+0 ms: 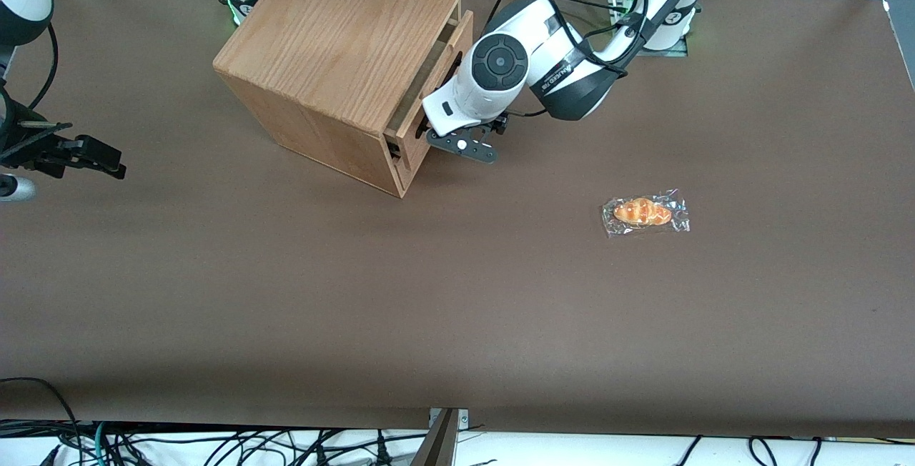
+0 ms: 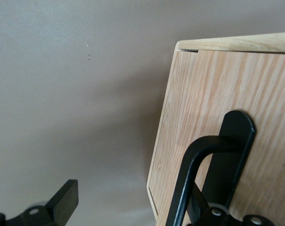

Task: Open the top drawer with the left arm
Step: 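Pull the handle with the left gripper, sliding the drawer out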

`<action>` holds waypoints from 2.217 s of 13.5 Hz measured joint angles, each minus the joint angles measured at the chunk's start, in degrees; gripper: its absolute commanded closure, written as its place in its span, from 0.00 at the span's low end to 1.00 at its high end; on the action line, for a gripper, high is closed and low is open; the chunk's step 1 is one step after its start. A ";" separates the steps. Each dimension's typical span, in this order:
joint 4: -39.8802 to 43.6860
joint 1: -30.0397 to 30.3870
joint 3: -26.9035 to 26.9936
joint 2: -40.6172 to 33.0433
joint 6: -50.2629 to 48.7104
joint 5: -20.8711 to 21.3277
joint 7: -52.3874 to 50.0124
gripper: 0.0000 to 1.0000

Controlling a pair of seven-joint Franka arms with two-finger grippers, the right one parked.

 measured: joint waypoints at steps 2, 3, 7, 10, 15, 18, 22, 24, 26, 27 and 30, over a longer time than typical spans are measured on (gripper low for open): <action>-0.39 0.50 -0.02 -0.25 -0.03 0.00 0.07 0.00; -0.80 0.81 -0.02 -0.52 -0.03 0.00 0.13 0.00; -2.27 2.09 -0.03 -1.64 -0.03 0.02 0.40 0.00; -3.41 3.21 -0.02 -2.61 -0.03 0.04 0.59 0.00; -4.51 4.88 -0.02 -3.54 -0.44 0.05 1.21 0.00; -4.77 5.33 -0.02 -3.74 -0.69 0.05 1.23 0.00; -5.74 6.29 -0.02 -4.47 -0.71 0.07 2.40 0.00; -6.08 6.84 -0.02 -4.69 -0.76 0.08 2.81 0.00; -6.32 6.95 -0.02 -4.87 -0.77 0.09 3.02 0.00; -6.45 6.97 -0.02 -5.01 -0.77 0.09 3.04 0.00; -6.98 7.47 -0.01 -5.48 -0.77 0.09 3.31 0.00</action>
